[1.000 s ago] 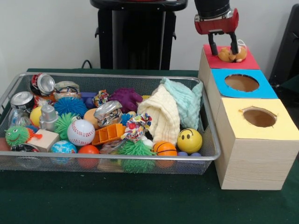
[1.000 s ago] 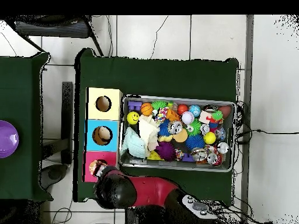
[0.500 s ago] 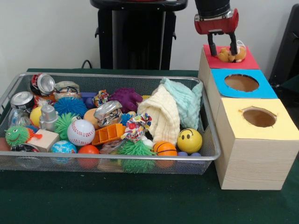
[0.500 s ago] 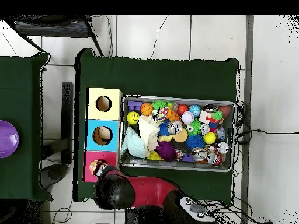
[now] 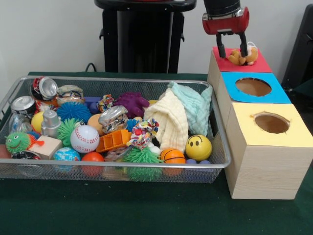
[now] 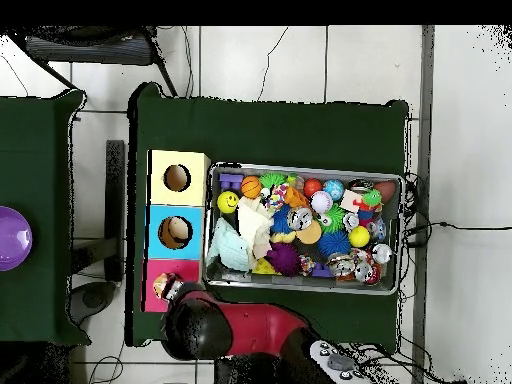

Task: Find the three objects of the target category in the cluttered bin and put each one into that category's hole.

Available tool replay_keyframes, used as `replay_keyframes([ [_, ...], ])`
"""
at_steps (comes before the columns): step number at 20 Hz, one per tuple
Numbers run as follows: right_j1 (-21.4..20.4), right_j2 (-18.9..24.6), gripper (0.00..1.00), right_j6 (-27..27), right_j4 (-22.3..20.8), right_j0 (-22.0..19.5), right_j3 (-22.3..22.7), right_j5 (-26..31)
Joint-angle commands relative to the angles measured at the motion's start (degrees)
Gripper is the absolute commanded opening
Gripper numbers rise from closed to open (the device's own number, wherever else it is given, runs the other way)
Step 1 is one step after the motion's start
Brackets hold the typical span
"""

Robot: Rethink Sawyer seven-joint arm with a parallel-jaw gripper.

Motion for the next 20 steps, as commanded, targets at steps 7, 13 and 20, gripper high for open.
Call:
replay_keyframes([
  [7,-8.1,-3.7,1.00,8.8,6.3,1.3,-5.6,6.3],
  [13,-8.6,-7.9,0.00,7.1,6.7,5.0,-6.5,8.7],
  [20,-8.5,-15.8,0.00,9.1,7.2,13.0,-9.4,11.0],
])
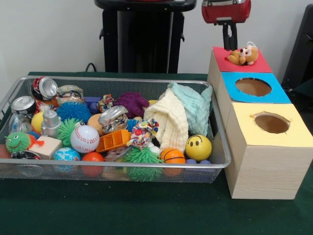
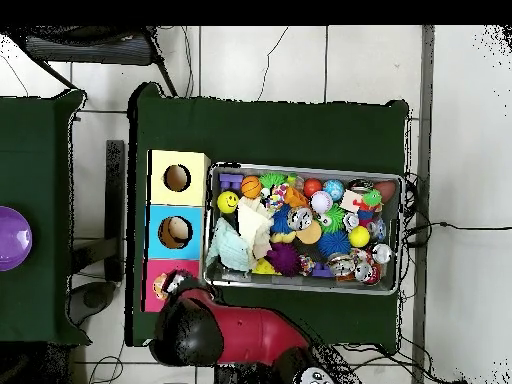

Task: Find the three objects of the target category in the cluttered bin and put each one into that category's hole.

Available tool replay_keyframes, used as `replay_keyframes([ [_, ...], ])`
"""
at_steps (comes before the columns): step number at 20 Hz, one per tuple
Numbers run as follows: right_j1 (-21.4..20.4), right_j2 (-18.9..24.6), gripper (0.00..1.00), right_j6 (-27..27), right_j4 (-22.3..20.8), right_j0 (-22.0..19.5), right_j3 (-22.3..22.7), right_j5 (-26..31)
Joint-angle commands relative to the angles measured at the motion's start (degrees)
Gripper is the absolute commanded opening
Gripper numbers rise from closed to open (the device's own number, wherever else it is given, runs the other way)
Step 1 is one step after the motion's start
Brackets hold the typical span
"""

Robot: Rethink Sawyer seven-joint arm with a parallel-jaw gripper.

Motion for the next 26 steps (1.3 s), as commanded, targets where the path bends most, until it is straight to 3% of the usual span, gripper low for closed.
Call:
replay_keyframes([
  [1,-0.7,-8.8,0.00,9.7,3.7,6.7,-7.7,7.7],
  [8,-0.1,-11.6,0.00,12.4,6.6,12.9,-6.8,6.2],
  [12,1.3,-12.2,0.00,11.9,7.7,14.3,-6.5,4.7],
  [20,6.5,-12.6,0.00,9.7,6.9,13.6,-6.6,-1.7],
  [26,9.6,-14.9,0.00,8.5,6.6,14.6,-8.7,-1.0],
])
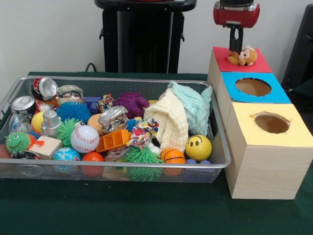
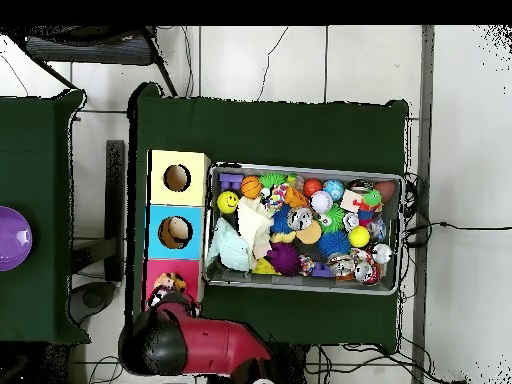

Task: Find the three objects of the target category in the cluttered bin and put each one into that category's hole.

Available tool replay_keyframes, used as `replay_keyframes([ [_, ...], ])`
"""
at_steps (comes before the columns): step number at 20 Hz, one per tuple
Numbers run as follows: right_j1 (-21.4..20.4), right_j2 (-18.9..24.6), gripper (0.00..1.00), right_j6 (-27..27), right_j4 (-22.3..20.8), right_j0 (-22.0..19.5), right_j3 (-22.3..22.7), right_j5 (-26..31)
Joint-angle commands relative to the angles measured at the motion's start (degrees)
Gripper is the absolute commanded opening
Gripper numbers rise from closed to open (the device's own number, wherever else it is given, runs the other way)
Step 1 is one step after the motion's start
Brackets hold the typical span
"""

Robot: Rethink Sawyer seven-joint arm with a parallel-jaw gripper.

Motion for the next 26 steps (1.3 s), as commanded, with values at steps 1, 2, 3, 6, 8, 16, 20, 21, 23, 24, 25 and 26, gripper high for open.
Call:
replay_keyframes([
  [1,6.6,-3.0,0.00,8.7,1.9,0.2,-6.9,-3.0],
  [2,7.4,-3.1,0.00,8.9,1.9,0.4,-7.1,-3.8],
  [3,8.3,-3.2,0.00,9.1,2.0,0.6,-7.5,-4.6],
  [6,10.5,-3.6,0.00,9.6,2.3,1.3,-8.5,-6.8],
  [8,11.3,-4.0,0.00,10.0,2.7,2.1,-9.0,-7.5],
  [16,7.2,-4.8,0.00,9.7,3.2,3.1,-8.7,-3.0],
  [20,2.4,-3.4,0.00,9.2,3.2,1.8,-7.2,0.1],
  [21,1.6,-3.3,0.00,9.1,3.3,1.7,-7.1,1.0],
  [23,0.3,-3.5,0.00,9.1,3.5,1.8,-6.9,2.4],
  [24,0.0,-3.4,0.00,9.4,3.6,1.8,-6.5,2.1],
  [25,-0.4,-3.6,0.00,9.6,3.8,2.1,-6.4,2.2],
  [26,-0.3,-3.6,0.00,9.8,3.9,2.3,-6.2,1.8],
])
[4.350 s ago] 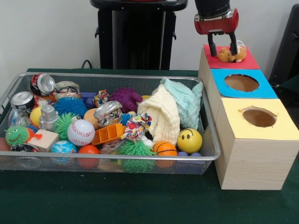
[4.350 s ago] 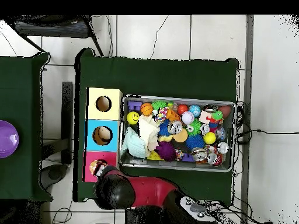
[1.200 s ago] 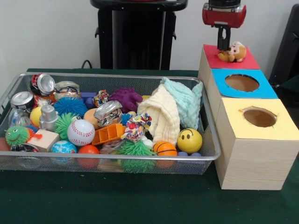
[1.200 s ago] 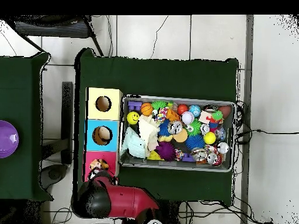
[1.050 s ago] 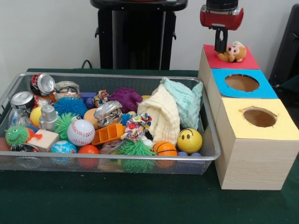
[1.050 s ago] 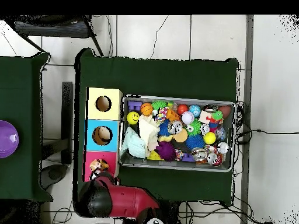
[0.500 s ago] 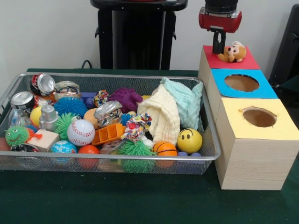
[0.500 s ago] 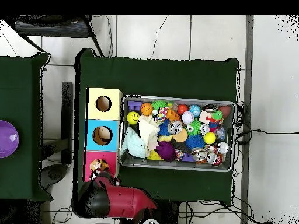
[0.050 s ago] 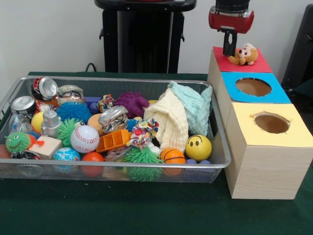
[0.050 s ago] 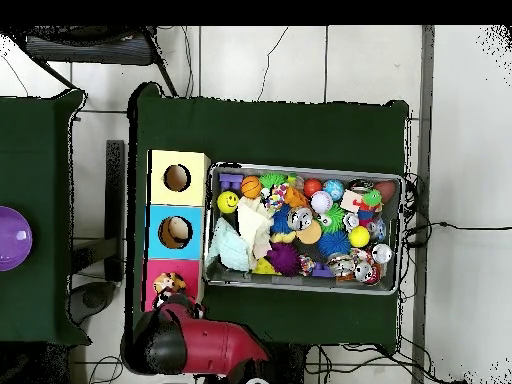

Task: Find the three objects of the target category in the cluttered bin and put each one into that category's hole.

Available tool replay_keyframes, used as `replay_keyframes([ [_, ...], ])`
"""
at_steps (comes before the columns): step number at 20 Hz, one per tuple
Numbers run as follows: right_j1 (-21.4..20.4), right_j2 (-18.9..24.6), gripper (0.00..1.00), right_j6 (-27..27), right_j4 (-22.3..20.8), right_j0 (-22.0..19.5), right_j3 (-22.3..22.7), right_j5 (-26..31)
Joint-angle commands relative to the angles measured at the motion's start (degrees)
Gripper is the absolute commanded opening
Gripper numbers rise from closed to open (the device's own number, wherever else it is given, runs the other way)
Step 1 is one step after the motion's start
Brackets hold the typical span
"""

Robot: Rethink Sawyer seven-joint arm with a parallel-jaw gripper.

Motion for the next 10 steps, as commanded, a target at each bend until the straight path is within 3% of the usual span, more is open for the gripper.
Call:
replay_keyframes([
  [1,-2.1,0.6,0.00,10.0,3.8,-0.8,-4.7,1.9],
  [7,-3.8,-7.2,0.00,10.6,3.9,6.2,-8.8,8.2],
  [10,-4.2,-8.7,0.00,11.5,4.3,8.2,-9.7,10.0],
])
